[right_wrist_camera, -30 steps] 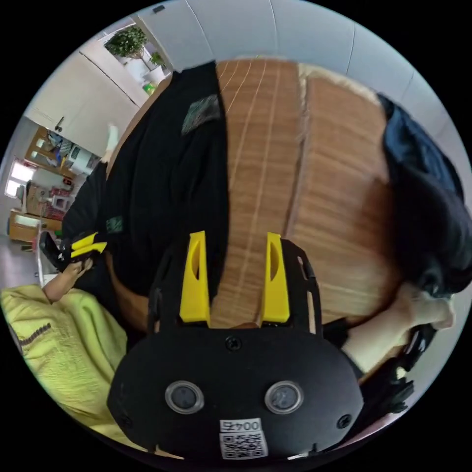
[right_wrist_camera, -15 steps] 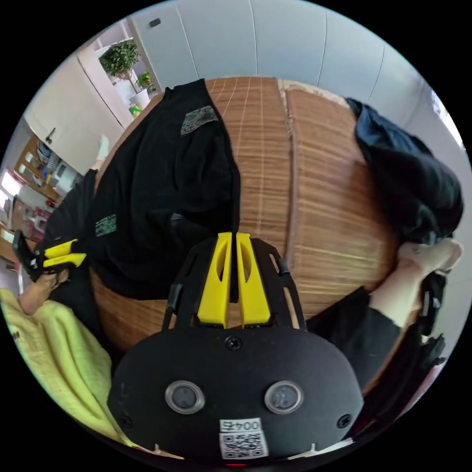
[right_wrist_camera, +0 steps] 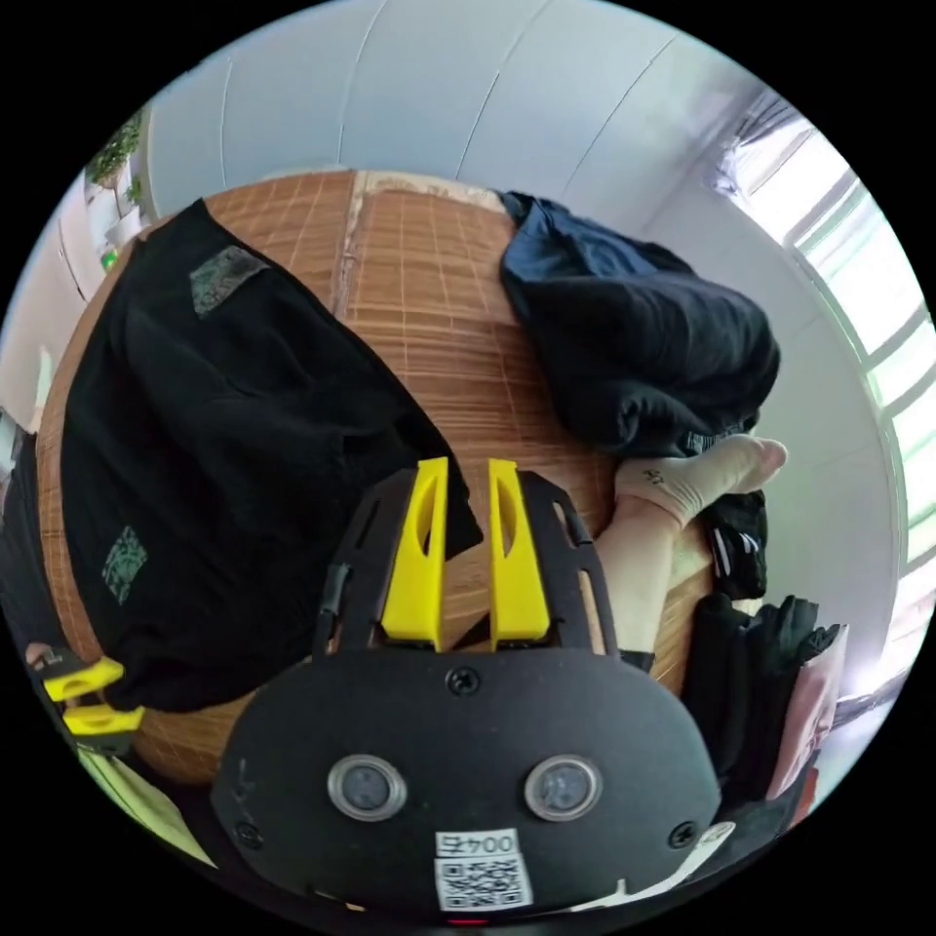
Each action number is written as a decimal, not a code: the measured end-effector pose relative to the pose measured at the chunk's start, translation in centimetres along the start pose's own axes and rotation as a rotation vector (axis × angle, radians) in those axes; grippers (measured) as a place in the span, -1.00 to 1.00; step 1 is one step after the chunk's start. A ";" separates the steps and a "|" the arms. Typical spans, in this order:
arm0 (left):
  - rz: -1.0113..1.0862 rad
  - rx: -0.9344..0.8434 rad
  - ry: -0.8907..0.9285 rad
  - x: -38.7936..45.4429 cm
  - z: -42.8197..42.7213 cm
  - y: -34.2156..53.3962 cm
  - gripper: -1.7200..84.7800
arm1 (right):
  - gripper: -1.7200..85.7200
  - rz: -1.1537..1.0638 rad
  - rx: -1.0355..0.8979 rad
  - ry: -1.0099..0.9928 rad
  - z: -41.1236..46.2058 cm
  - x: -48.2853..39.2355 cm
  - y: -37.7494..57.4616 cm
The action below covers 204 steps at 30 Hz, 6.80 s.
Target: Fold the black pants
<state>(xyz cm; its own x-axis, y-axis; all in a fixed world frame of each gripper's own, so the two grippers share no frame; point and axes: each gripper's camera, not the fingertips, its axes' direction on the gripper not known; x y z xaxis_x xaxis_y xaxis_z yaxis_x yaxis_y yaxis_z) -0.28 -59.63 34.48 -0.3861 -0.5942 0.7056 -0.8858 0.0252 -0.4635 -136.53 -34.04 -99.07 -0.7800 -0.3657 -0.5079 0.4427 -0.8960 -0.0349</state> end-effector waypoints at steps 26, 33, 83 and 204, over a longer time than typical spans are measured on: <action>-0.044 -0.256 -0.480 -1.0 11.7 22.1 -0.95 | -0.94 -0.502 0.207 0.000 -11.5 -25.7 15.6; -0.217 -0.152 -0.338 -5.2 9.3 23.8 -0.95 | -0.65 0.054 0.113 -0.099 -9.0 -3.9 7.1; -0.371 -0.391 -0.614 -34.0 -3.0 19.5 -0.94 | -0.90 -0.591 -0.011 -0.548 -10.4 -42.3 -18.4; -0.568 -0.326 -0.532 -47.6 -7.5 -0.5 -0.86 | -0.88 -0.158 -0.068 -0.161 -16.5 -21.9 1.3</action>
<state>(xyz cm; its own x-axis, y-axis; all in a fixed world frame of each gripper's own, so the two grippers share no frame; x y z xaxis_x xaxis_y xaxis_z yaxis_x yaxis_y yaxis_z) 16.63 -25.36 5.19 0.2413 -0.8841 0.4002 -0.9702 -0.2098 0.1216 -111.61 -23.07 -102.21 -0.9002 -0.2626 -0.3475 0.3341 -0.9282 -0.1639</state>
